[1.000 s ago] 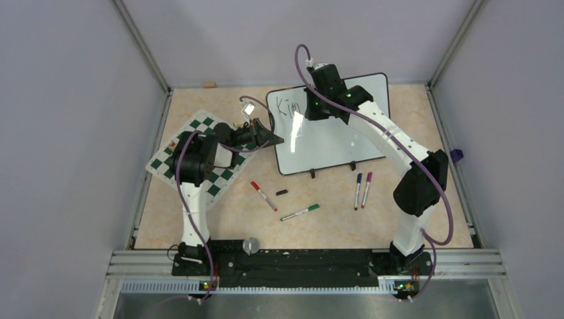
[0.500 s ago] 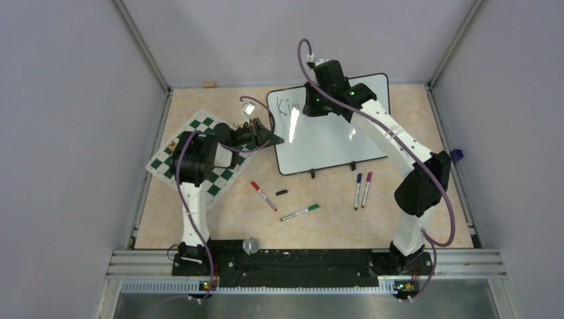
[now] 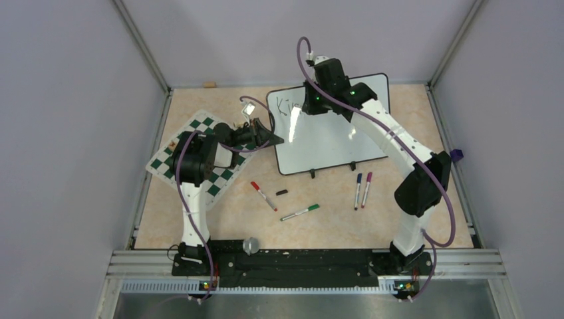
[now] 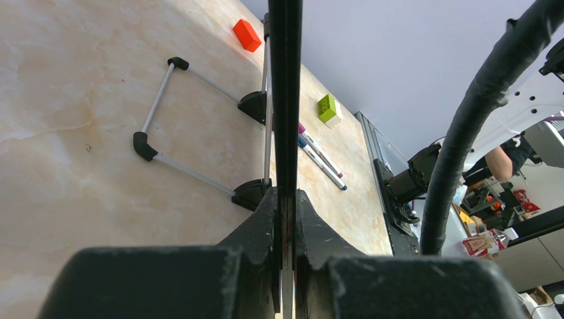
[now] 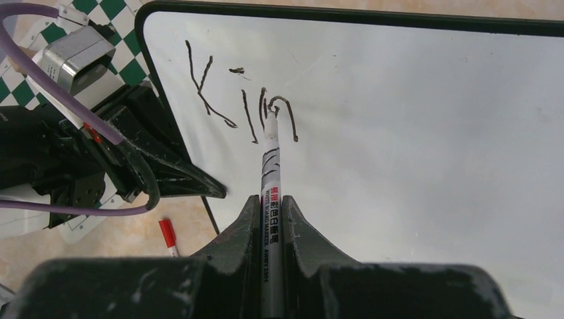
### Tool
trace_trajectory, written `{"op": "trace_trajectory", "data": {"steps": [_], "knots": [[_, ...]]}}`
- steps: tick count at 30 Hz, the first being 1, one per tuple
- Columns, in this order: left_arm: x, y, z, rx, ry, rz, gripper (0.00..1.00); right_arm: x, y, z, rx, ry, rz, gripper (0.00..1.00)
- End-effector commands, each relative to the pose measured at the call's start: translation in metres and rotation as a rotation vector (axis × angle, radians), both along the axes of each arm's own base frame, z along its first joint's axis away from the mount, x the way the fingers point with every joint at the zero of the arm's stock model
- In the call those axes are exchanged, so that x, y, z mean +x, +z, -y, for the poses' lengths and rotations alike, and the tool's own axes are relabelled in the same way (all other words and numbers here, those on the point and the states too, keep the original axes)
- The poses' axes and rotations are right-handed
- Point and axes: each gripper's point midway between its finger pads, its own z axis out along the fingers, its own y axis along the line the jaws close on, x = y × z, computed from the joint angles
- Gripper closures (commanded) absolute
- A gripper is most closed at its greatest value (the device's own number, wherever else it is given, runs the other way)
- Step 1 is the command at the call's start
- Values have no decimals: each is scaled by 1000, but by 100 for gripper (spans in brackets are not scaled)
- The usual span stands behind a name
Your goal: Write a sentence on the whiteboard
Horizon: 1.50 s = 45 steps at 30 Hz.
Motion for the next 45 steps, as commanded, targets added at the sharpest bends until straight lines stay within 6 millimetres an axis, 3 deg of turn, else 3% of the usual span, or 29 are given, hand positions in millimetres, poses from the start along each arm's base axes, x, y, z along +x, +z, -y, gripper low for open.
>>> {"op": "trace_trajectory", "data": {"steps": [1, 26, 45], "knots": [[-15, 19, 6, 6, -91, 128, 100, 13, 35, -3, 50, 2, 92, 100], [-16, 17, 6, 7, -90, 125, 100, 19, 13, -8, 28, 3, 52, 100], [-15, 16, 6, 6, -86, 125, 100, 3, -5, 2, 5, -4, -2, 100]]}}
